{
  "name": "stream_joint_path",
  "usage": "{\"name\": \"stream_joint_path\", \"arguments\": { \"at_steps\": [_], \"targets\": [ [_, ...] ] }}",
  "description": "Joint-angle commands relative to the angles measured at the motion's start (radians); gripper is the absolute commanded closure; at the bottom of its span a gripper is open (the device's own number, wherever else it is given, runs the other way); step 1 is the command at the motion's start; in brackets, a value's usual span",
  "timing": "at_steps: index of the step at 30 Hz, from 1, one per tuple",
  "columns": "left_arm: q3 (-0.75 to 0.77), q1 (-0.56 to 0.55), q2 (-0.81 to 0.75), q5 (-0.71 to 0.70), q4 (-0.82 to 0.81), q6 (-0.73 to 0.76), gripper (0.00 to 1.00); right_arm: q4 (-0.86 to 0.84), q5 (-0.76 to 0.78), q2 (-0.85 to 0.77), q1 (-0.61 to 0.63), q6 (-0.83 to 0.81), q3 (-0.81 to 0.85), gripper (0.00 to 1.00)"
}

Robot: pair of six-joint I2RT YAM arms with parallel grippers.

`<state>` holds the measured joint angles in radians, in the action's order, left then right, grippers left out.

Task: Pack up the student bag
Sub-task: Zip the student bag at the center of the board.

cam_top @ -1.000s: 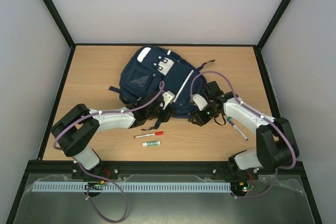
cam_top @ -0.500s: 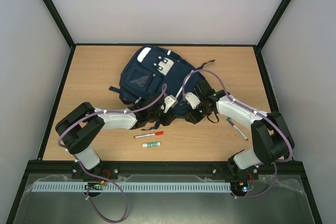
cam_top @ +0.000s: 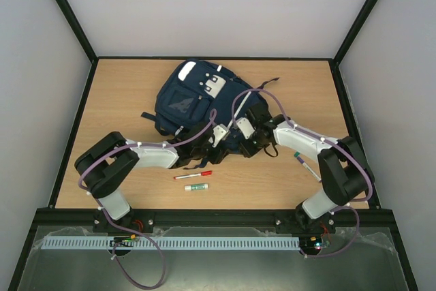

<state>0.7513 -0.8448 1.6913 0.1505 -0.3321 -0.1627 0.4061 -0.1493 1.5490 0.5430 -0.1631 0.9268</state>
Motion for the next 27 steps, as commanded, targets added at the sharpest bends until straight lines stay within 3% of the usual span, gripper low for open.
{"name": "stream_joint_path", "arguments": {
  "at_steps": [1, 6, 14, 20, 27],
  "targets": [
    [-0.013, 0.005, 0.004, 0.001, -0.032, -0.006, 0.43, 0.029, 0.075, 0.029, 0.057, 0.000, 0.014, 0.53],
    [-0.022, 0.005, -0.009, -0.009, -0.030, -0.008, 0.43, 0.036, 0.190, 0.043, 0.080, -0.003, 0.022, 0.55],
    [-0.049, 0.005, -0.039, -0.026, -0.030, -0.005, 0.43, 0.060, 0.245, -0.019, 0.078, -0.012, 0.005, 0.72],
    [-0.052, 0.004, -0.042, -0.031, -0.030, -0.006, 0.43, 0.061, 0.240, -0.052, 0.077, -0.026, -0.032, 0.83],
    [-0.053, 0.004, -0.050, -0.034, -0.024, -0.002, 0.43, 0.076, 0.140, -0.019, 0.064, -0.032, -0.043, 0.83]
  ]
}}
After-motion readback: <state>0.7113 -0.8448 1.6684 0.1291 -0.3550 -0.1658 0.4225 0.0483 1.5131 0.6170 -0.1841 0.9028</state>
